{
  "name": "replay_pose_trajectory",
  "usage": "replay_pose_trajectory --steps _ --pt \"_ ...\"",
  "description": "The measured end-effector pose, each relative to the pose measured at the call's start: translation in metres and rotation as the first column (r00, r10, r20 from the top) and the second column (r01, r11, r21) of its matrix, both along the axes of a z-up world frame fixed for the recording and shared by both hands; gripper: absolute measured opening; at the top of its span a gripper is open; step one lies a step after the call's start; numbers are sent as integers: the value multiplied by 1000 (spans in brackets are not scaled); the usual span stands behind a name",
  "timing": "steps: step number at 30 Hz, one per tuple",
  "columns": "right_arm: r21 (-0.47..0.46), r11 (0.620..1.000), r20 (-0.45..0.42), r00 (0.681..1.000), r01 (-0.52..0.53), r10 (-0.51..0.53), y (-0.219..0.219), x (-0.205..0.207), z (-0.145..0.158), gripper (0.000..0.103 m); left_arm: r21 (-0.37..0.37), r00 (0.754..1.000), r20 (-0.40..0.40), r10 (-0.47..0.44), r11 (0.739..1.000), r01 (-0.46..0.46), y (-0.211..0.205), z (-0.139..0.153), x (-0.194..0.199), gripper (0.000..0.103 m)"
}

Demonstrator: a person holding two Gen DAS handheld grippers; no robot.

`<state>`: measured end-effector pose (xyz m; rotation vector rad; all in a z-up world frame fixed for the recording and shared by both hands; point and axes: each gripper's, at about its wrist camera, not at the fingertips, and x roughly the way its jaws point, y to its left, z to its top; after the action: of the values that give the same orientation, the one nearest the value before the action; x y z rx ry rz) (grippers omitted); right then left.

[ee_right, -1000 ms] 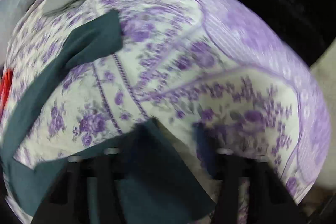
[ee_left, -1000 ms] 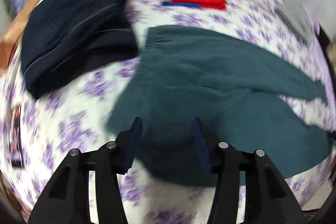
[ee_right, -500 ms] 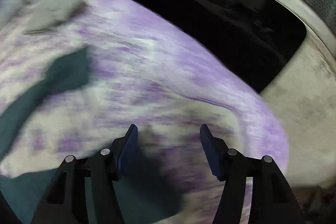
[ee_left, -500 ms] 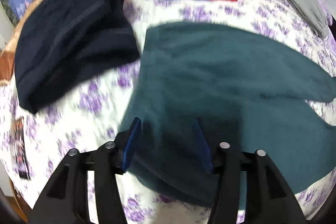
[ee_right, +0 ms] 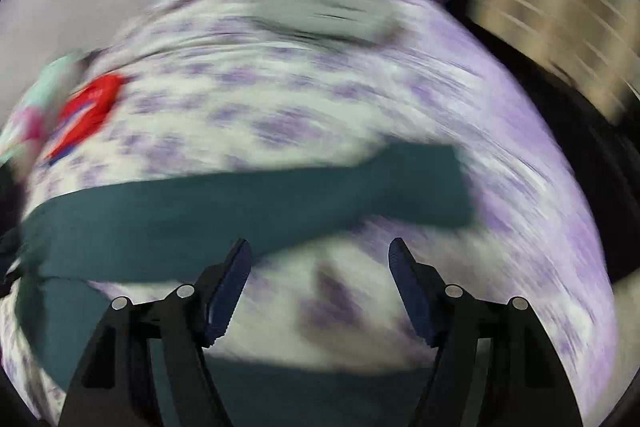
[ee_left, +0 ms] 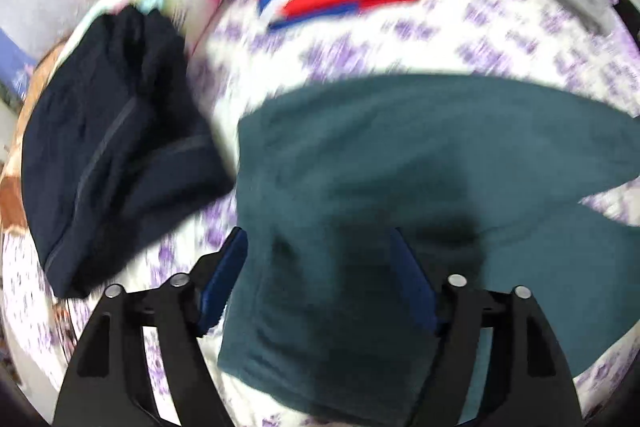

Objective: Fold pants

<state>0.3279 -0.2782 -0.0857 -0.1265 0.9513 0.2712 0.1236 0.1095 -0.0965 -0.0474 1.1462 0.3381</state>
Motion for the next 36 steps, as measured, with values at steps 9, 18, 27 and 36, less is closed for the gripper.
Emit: replay_pose_trajectory --steps 9,18,27,36 --pt "-100 902 -148 902 -421 405 151 23 -46 49 -138 1000 0 -4 990 4 -20 -20 10 72" --pt "3 891 -129 883 -454 451 148 48 -27 3 -226 995 -69 79 970 -92 -22 -53 -10 74" --pt "-12 916 -172 903 -401 393 148 58 -53 29 -156 998 -45 36 987 -42 -23 -29 -1 73" --pt "147 987 -96 992 -64 79 24 39 -6 51 48 999 36 2 999 -3 42 5 51 74"
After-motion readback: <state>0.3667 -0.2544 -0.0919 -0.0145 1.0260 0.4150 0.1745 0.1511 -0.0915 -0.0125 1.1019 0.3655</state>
